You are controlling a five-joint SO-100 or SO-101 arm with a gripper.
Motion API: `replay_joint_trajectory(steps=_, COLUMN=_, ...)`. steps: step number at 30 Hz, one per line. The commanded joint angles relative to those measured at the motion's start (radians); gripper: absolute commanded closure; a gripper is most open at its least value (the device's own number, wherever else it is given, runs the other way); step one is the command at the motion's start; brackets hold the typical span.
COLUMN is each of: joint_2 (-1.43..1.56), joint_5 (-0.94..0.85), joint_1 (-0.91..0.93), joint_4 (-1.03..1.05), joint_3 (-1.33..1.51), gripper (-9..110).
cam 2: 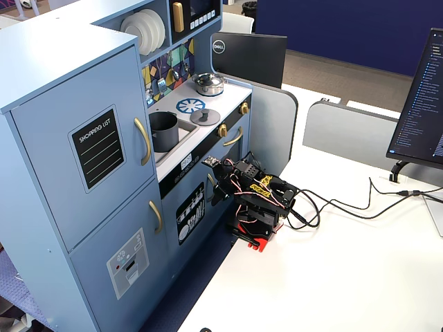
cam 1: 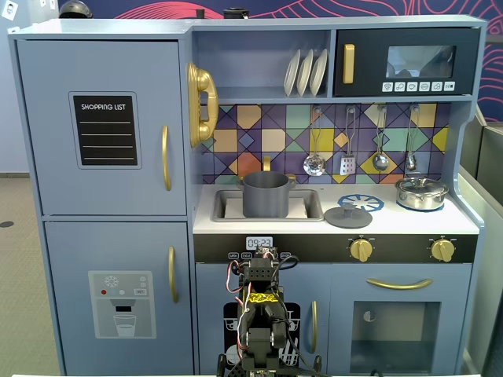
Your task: Pick up the lid from the counter and put it on the gray recipient
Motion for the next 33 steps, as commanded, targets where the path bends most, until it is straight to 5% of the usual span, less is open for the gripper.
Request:
replay_joint_trajectory(steps=1, joint_2=-0.006, joint_5=0.037, joint_1=0.061, joint_4=0.167, joint_3=0.018, gripper=101)
replay_joint_trajectory(steps=12, joint_2=-0.006, joint_5=0.071, joint_1=0.060, joint_4=0.147, joint_3=0.017, gripper=101)
replay_joint_trajectory(steps=33, joint_2=-0.222, joint_5=-0.143, joint_1=0.440, joint_4=-0.647, joint_3=-0.548, gripper=101)
